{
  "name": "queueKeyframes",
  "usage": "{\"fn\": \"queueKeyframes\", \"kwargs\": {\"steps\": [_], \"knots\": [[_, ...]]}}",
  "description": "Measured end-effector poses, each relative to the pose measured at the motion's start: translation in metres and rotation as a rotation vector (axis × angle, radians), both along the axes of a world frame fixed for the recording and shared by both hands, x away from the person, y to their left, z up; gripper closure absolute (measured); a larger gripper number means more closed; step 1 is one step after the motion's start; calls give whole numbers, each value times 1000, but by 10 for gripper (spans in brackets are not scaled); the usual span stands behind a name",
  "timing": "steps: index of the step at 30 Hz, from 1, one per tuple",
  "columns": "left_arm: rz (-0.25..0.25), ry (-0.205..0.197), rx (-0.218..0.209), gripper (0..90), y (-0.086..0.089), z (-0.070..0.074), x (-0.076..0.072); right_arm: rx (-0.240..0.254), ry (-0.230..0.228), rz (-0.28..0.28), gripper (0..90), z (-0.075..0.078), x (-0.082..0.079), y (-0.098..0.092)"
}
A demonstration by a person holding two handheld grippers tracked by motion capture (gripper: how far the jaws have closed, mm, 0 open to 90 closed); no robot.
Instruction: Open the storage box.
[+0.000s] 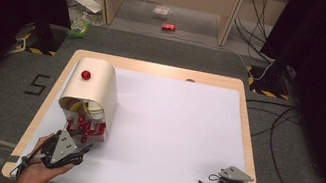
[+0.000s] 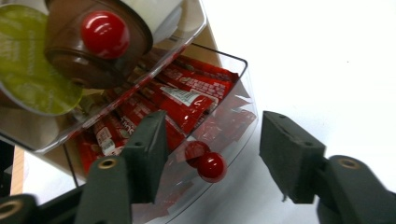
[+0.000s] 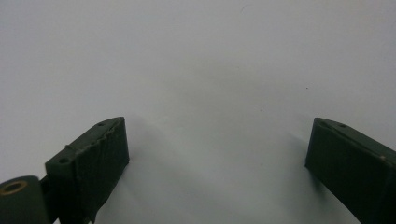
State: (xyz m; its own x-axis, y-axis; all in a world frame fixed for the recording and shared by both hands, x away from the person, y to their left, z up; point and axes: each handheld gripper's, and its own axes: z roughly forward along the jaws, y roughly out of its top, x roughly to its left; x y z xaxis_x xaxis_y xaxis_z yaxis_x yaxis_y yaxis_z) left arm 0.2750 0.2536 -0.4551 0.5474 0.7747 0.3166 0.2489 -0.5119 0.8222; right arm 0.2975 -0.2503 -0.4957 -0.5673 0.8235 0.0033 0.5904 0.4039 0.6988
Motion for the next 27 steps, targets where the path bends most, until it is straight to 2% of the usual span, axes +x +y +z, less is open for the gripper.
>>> {"fn": "queueKeyframes", "kwargs": {"steps": [5, 7, 12, 15, 19, 21, 27], "knots": [[7, -1, -12, 497, 3, 2, -2, 0, 1, 1, 58, 0, 0, 0], [10, 20, -23, 515, 4, 1, -5, 0, -2, 1, 58, 0, 0, 0], [7, 32, -25, 567, 6, 0, -11, 0, -1, 1, 54, 0, 0, 0], [6, 30, -12, 599, 6, 1, -14, 0, -1, 1, 52, 0, 0, 0], [-24, 47, -9, 660, 3, -1, -15, 0, -1, 2, 48, 0, 0, 0], [-62, 74, -17, 675, 2, -4, -14, -1, -2, 3, 48, -1, 0, 0], [-82, 73, 0, 723, 0, -3, -19, -1, -3, 4, 45, -1, 0, 0]]}}
